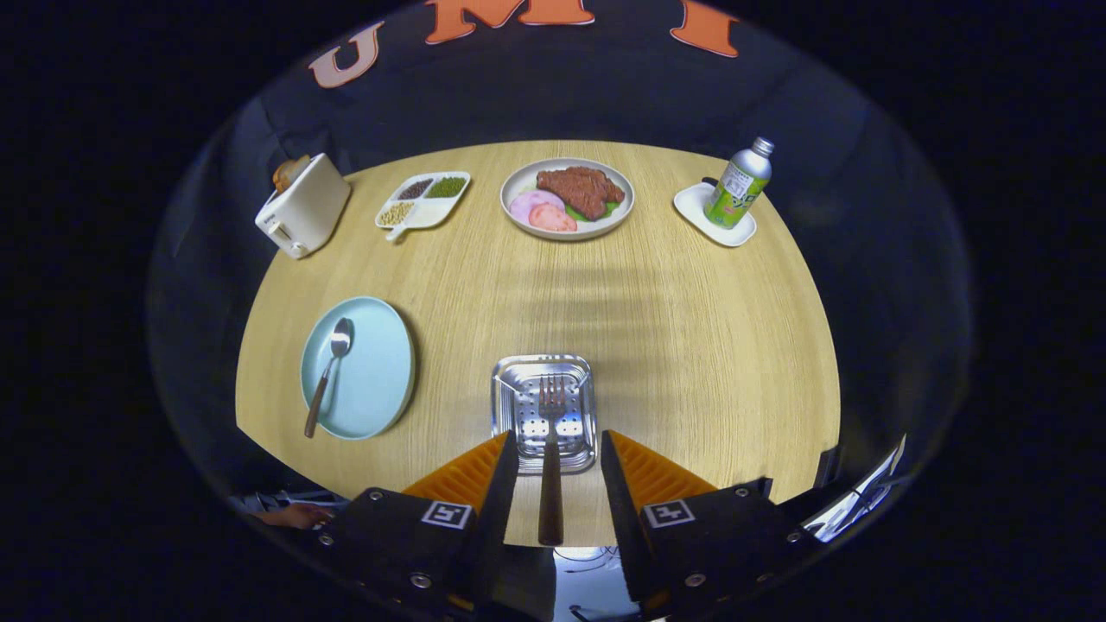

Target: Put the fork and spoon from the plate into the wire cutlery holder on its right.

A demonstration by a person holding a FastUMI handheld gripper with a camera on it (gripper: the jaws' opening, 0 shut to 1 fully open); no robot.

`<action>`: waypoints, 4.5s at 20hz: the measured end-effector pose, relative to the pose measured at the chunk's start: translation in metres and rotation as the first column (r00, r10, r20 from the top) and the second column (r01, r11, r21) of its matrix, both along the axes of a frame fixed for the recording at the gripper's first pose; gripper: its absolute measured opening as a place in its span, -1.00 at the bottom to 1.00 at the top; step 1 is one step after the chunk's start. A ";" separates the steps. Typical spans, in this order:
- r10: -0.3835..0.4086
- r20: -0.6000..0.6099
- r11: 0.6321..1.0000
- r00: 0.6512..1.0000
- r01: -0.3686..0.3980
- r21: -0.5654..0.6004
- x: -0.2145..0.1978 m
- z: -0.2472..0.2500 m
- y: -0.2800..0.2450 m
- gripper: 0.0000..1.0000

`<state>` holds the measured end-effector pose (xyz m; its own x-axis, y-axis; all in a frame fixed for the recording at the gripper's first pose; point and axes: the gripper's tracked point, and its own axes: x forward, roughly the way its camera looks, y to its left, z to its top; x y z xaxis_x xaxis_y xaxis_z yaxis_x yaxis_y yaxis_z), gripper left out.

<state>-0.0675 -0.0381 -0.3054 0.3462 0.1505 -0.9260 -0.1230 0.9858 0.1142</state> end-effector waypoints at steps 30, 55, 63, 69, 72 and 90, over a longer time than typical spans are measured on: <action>0.180 -0.077 0.973 0.981 -0.166 0.158 -0.024 -0.051 0.296 0.69; -0.014 -0.043 0.974 0.999 0.023 0.224 -0.009 -0.043 0.245 -0.89; -0.133 0.091 0.980 0.987 0.117 0.159 -0.021 0.016 0.115 -0.89; -0.144 0.016 0.983 0.989 0.141 0.117 -0.045 0.001 0.052 -0.89; -0.092 -0.025 0.990 0.995 0.094 0.107 -0.057 -0.009 0.039 -0.89; 0.109 -0.214 0.994 0.971 -0.107 0.022 -0.043 -0.036 0.009 -0.71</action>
